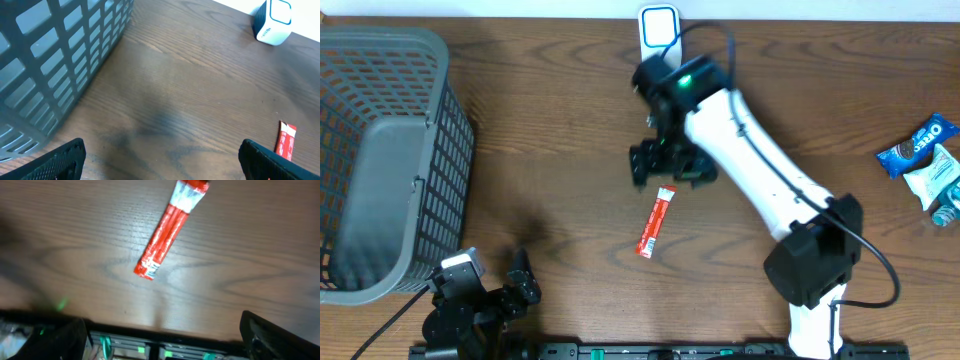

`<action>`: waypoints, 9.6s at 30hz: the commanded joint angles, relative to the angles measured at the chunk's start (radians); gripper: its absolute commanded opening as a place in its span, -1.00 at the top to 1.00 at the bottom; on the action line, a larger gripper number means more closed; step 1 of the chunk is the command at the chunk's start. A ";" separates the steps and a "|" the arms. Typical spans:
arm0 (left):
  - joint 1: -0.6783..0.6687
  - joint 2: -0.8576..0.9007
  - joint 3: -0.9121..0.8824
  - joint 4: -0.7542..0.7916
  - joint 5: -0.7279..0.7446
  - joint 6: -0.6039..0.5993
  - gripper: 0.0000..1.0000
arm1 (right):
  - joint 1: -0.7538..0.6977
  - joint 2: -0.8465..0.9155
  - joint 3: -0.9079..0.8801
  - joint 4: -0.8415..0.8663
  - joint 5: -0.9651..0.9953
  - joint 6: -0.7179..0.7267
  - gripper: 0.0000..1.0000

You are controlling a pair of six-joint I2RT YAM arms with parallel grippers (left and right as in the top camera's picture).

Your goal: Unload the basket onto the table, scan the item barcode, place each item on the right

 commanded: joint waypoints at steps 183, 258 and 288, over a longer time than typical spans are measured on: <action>0.000 -0.002 -0.001 -0.002 0.002 -0.006 -0.96 | -0.215 0.096 -0.127 0.257 -0.087 -0.428 -0.63; 0.000 -0.002 -0.001 -0.002 0.002 -0.006 -0.96 | -0.237 0.291 -0.580 0.653 -0.087 -0.398 0.97; 0.000 -0.002 -0.001 -0.002 0.002 -0.006 -0.96 | -0.231 -0.326 -0.303 0.237 0.050 0.544 0.98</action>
